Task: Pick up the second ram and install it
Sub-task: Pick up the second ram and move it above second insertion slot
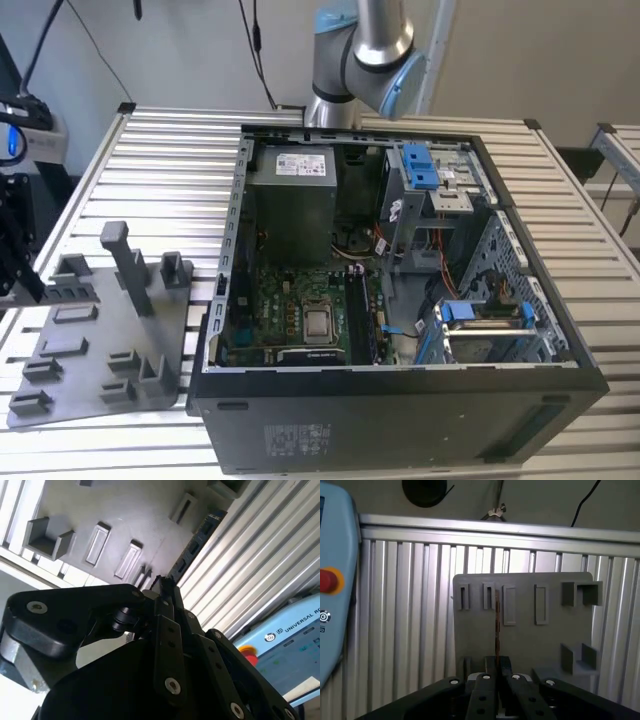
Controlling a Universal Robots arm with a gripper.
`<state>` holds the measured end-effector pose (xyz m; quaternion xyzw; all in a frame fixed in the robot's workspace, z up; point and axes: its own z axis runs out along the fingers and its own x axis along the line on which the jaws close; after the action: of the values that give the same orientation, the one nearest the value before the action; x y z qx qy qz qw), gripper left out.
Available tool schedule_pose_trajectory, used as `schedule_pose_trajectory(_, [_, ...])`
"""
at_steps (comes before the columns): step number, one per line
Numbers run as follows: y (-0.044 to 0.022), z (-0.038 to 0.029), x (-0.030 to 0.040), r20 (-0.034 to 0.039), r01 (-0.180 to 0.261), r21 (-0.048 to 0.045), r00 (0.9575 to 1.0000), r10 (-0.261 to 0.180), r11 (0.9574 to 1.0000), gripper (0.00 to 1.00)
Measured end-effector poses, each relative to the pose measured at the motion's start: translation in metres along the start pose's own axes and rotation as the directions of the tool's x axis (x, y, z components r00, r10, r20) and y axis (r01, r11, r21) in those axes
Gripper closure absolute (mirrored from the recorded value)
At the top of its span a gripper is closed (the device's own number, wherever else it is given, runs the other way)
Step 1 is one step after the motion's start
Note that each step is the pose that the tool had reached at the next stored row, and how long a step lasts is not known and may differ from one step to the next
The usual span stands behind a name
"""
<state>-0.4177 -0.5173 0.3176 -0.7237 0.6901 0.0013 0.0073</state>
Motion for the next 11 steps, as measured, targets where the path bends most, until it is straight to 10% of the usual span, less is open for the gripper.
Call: schedule_pose_trajectory(11, [-0.0001, -0.0077, -0.0001, -0.0002, -0.033, 0.0005, 0.9994, 0.033, 0.9994, 0.86])
